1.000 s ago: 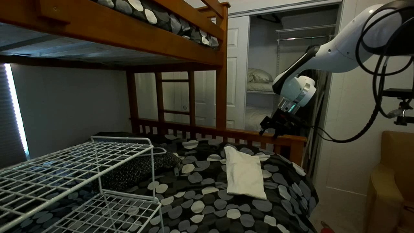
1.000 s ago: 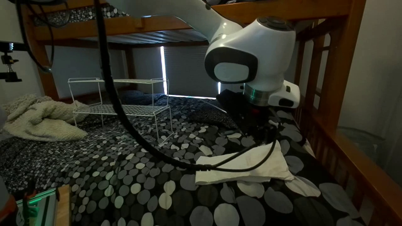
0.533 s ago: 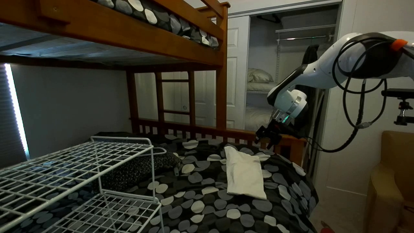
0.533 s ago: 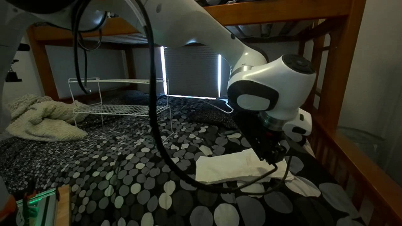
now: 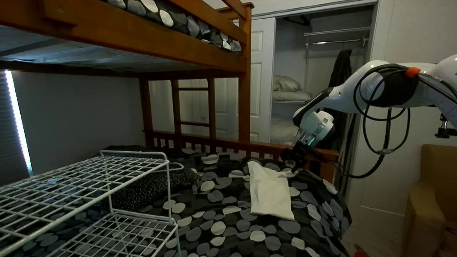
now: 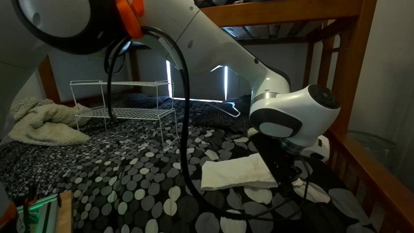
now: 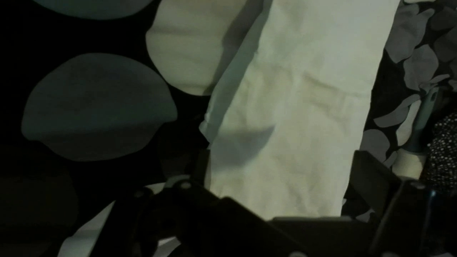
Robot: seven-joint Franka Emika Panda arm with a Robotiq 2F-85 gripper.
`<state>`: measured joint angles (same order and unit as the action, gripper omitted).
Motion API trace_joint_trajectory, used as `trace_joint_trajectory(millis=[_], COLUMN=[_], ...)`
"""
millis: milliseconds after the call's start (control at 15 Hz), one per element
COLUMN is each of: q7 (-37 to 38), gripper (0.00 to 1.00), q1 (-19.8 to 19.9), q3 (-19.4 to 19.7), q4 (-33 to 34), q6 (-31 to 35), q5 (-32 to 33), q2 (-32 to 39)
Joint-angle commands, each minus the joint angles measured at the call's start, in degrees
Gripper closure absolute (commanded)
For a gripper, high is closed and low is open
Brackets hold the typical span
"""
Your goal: Pick up the white pillow case and unfold it, lay the white pillow case on the bed
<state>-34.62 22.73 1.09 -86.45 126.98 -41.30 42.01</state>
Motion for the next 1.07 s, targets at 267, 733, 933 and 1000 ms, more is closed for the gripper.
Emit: trace_joint_trajectory(millis=[267, 733, 933, 1000], q7=[2.4, 5.1, 6.5, 6.8], gripper=[0.0, 0.15, 0.48, 0.55], q1=[2.5, 3.5, 4.0, 4.1], q3=[-1.4, -2.5, -3.1, -3.3], q4=[9.5, 16.2, 18.8, 19.4], q6=[-6.3, -7.2, -7.2, -7.3], q5=[1.3, 0.7, 0.8, 0.8], q2=[8.0, 13.2, 15.0, 15.4])
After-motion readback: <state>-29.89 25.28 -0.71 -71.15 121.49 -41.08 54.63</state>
